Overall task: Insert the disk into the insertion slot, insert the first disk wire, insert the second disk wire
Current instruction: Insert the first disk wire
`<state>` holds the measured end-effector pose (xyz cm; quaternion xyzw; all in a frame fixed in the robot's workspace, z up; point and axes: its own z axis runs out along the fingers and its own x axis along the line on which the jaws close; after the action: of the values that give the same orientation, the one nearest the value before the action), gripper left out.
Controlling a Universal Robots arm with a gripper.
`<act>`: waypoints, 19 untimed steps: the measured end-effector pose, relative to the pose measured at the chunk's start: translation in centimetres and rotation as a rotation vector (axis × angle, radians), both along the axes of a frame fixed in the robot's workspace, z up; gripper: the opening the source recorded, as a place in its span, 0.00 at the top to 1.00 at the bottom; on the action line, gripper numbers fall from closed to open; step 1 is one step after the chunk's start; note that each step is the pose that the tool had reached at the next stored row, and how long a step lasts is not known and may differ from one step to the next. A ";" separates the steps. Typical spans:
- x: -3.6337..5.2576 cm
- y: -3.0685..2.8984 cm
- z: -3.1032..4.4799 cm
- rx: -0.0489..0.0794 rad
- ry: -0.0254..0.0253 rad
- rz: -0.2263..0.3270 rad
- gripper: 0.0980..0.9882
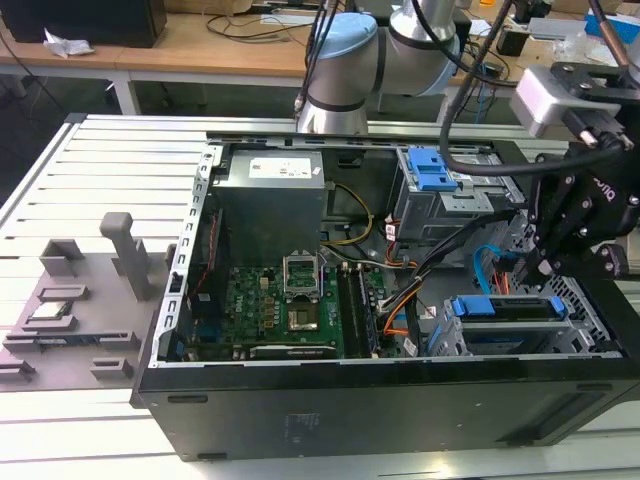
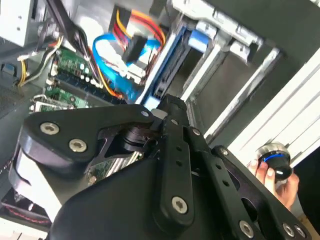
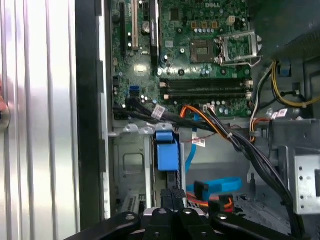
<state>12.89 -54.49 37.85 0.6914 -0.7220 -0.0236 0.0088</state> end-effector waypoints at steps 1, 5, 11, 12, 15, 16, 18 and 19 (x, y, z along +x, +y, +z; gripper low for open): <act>0.23 0.28 -0.05 0.000 0.0003 0.000 0.99; 1.17 2.53 -0.33 -0.001 0.0006 0.000 0.99; 1.81 4.13 -0.78 -0.001 0.0007 0.000 0.99; 1.81 4.12 -0.78 -0.001 0.0007 0.000 0.99; 1.82 4.13 -0.79 -0.001 0.0007 0.000 0.99; 1.82 4.13 -0.79 -0.001 0.0007 0.000 0.99; 1.82 4.13 -0.79 -0.001 0.0007 0.000 0.99; 1.82 4.13 -0.80 -0.001 0.0007 0.000 0.99</act>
<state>14.70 -50.36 37.05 0.6914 -0.7220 -0.0234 0.0094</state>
